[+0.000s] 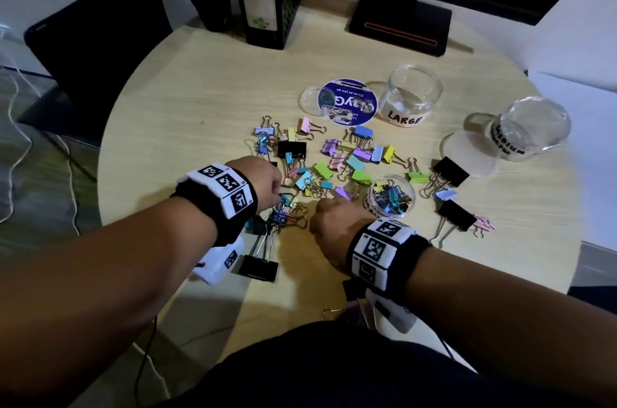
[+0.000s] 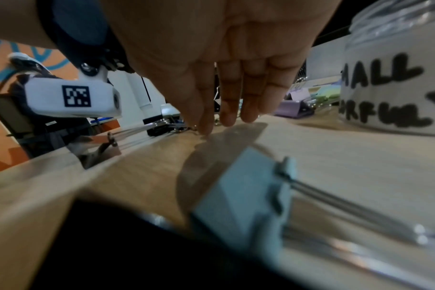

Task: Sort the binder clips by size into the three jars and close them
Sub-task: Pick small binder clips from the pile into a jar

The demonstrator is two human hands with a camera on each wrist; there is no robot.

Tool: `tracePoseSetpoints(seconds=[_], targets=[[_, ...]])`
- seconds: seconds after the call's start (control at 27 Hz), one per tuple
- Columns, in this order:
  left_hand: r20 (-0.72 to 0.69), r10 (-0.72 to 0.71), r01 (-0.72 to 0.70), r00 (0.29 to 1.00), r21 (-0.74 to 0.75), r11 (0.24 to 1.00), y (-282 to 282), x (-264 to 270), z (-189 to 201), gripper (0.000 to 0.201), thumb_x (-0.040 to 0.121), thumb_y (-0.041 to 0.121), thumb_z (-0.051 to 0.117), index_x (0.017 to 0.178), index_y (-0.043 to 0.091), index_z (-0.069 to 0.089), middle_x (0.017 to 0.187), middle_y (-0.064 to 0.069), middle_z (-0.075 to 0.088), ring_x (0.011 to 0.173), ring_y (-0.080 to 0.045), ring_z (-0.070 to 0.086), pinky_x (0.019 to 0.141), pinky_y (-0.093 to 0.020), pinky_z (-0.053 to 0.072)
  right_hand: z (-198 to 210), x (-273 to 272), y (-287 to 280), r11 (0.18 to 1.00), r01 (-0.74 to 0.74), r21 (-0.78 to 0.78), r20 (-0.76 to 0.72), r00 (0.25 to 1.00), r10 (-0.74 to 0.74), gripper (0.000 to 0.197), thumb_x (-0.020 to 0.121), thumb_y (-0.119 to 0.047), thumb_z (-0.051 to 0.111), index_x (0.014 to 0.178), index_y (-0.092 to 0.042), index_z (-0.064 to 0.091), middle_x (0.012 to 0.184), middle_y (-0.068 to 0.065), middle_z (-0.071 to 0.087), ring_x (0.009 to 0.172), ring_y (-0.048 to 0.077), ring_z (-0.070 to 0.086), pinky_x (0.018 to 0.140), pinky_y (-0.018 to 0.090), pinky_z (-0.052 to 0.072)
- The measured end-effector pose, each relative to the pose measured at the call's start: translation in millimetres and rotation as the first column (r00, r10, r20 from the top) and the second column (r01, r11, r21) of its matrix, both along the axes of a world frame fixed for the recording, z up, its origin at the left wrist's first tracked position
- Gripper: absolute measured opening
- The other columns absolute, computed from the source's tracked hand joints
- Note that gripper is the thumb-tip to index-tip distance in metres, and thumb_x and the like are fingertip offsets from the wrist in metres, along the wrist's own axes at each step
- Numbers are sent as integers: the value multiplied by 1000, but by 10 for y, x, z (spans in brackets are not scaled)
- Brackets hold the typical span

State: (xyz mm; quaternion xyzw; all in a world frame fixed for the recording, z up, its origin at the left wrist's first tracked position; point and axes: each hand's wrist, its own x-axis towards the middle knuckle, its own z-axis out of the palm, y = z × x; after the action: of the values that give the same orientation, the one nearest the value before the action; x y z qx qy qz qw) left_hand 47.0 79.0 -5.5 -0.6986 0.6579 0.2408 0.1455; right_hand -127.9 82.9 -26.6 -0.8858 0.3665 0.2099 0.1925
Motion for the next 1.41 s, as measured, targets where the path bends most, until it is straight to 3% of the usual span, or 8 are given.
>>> tracePoseSetpoints(seconds=[0.19,0.33,0.7,0.82,1.0,1.15,1.26,1.41], targets=[[-31,40,-39,999,18,999,12,21,11,23,79,41,69,94,25,63,96,6,63,90,-15,59,76,-29,50,49,19,-12,999,42,4,81,996,-42,42,89,-10,50,128,-21,45,126,3,47,115,26,45,95,45,45],[13,-23,21,1000,109,994,-5,-24,40,29,77,35,74,102,26,65,106,6,63,97,-15,59,79,-28,50,112,60,-33,998,-63,-19,39,997,63,56,92,-11,44,142,-28,28,144,0,31,124,28,34,100,47,39],[-36,22,-23,999,-6,1000,38,-33,-3,12,82,24,65,94,23,64,100,4,60,89,-15,54,70,-24,42,161,-89,-115,1000,-2,-5,-203,979,1,31,85,-9,54,116,-7,59,113,11,55,105,27,52,89,40,50],[-141,64,-74,988,-66,995,30,-88,-7,9,80,17,66,88,21,65,93,5,61,86,-14,56,69,-22,41,163,-152,-134,996,78,40,-171,983,-70,20,90,-12,52,107,-5,59,108,11,58,97,25,57,86,36,51],[-350,135,-190,927,-127,974,-19,-167,67,18,76,13,68,68,26,58,96,4,69,93,-13,63,84,-30,51,52,-230,-48,987,157,25,-66,986,-155,26,93,-21,48,118,-14,50,115,9,49,101,28,55,82,41,52],[-385,152,-254,910,-232,939,-113,-197,126,10,78,17,68,76,23,62,81,8,63,61,-1,51,57,-16,39,29,-253,-67,997,72,29,-119,990,-68,22,92,-11,47,113,-11,55,110,13,53,93,27,58,77,37,54],[-343,209,-306,916,-259,916,-171,-124,98,6,81,20,68,79,21,62,81,6,63,71,-10,56,63,-20,42,5,-264,-89,999,49,13,-123,991,-47,21,91,-8,47,109,-11,57,107,12,57,93,26,59,76,34,54],[-246,286,-346,926,-255,903,-164,9,1,11,83,27,66,91,20,61,102,0,64,88,-17,57,75,-26,44,-37,-288,-99,999,46,-10,-85,995,-47,17,90,-9,50,105,-10,58,104,11,58,93,26,58,80,36,54]])
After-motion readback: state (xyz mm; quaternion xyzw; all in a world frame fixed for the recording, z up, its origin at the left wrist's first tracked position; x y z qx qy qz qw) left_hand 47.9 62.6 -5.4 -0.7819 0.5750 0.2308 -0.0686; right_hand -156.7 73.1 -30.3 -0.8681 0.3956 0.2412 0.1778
